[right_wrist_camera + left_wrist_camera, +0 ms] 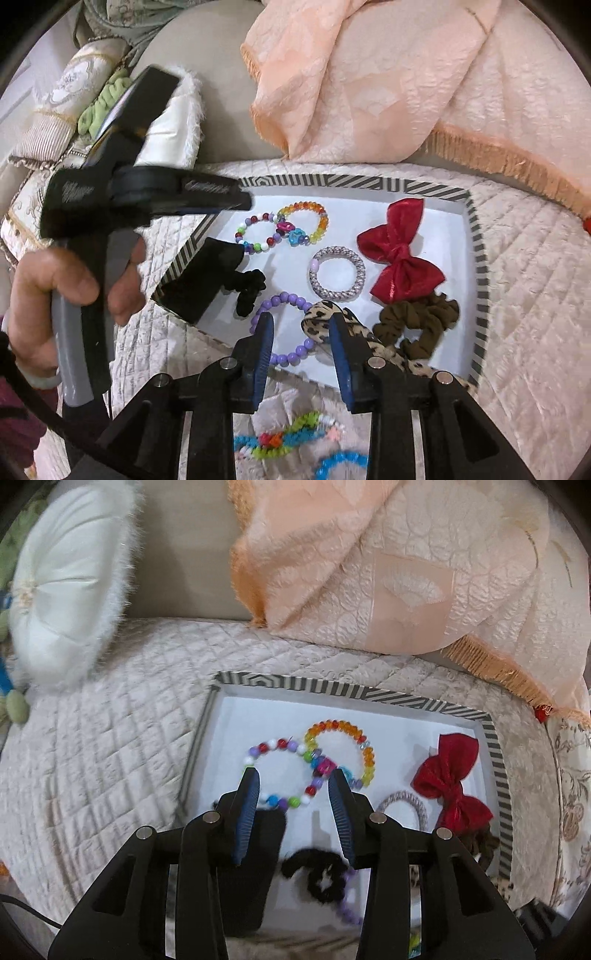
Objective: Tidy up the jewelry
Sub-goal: 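Withdraw both tools toward the pastel and blue bracelets on the bed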
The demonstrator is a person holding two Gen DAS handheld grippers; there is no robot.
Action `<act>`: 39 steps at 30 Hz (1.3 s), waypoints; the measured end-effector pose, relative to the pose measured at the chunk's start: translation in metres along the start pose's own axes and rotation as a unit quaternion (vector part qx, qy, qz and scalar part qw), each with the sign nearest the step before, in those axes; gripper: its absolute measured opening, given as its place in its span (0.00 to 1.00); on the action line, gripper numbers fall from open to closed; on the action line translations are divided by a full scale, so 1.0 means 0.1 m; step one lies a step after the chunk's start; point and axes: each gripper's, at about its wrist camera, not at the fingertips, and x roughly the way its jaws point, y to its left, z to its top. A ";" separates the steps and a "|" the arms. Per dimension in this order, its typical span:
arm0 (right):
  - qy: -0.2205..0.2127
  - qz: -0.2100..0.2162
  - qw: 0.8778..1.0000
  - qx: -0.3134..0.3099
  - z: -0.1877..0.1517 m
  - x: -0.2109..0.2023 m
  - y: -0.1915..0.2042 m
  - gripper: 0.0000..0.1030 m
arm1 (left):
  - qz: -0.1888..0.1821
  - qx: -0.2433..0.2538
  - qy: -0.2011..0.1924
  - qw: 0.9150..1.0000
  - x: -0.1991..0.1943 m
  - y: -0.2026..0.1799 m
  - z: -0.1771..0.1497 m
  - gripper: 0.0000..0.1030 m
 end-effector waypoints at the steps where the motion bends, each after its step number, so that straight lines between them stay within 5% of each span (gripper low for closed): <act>1: -0.003 -0.002 1.000 0.002 -0.02 -0.04 0.01 0.29 | 0.004 0.000 -0.004 1.000 -0.08 0.02 -0.05 0.37; 19: -0.050 -0.033 0.998 -0.004 -0.31 -0.74 0.29 0.36 | 0.032 0.022 -0.079 0.996 -1.07 0.01 -0.91 0.37; 39: -0.084 -0.063 0.994 0.008 -0.60 -1.26 0.35 0.38 | 0.029 0.030 -0.115 0.993 -1.56 -0.14 -1.48 0.37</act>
